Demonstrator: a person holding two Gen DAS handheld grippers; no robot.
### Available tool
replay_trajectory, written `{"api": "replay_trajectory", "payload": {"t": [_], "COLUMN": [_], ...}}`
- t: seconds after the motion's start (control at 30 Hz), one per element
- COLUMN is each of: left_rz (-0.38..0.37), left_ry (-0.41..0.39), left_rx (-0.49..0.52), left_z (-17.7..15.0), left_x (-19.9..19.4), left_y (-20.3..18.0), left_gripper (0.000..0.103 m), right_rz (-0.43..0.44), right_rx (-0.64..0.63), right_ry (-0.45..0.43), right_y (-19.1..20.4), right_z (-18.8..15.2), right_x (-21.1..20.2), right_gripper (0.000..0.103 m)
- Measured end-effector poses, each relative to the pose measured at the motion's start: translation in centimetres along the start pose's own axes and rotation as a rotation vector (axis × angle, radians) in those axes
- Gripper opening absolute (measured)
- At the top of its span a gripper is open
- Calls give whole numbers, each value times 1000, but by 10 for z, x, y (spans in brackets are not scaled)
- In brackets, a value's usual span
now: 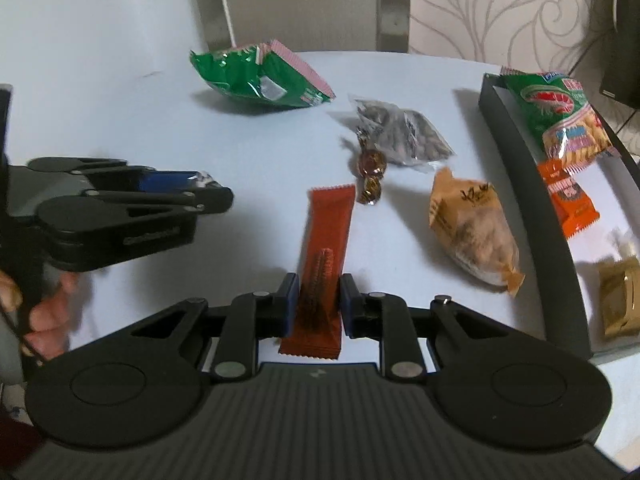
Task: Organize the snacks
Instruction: 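Grasp the red chocolate bar with the right gripper, then carry the red chocolate bar toward the box with the right gripper while the left carries the panda candy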
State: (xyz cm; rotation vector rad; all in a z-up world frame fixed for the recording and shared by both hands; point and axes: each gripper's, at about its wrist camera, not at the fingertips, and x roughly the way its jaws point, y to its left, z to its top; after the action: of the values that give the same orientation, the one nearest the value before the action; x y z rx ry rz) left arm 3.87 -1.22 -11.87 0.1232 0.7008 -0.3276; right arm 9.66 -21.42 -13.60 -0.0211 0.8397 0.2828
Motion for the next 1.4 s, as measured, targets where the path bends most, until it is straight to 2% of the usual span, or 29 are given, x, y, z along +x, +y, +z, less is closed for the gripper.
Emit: {"api": "replay_trajectory", "payload": {"t": [0.2, 0.37, 0.73, 1.4], "left_rz": [4, 3, -3, 3], "left_ry": [2, 0, -5, -44], "left_rx": [23, 13, -18, -27], "left_z": [-2, -3, -6, 9], "left_x": [-1, -2, -9, -21], "left_y": [-3, -2, 1, -3], "left_gripper": [34, 34, 33, 33], "right_rz": [-25, 8, 134, 185], "right_rx": [-45, -56, 128, 156], "right_ry": [-10, -4, -10, -95], "right_y": [5, 5, -16, -20], "right_z": [11, 10, 3, 3], "right_x": [12, 8, -21, -68], "right_gripper": [29, 25, 25, 25]}}
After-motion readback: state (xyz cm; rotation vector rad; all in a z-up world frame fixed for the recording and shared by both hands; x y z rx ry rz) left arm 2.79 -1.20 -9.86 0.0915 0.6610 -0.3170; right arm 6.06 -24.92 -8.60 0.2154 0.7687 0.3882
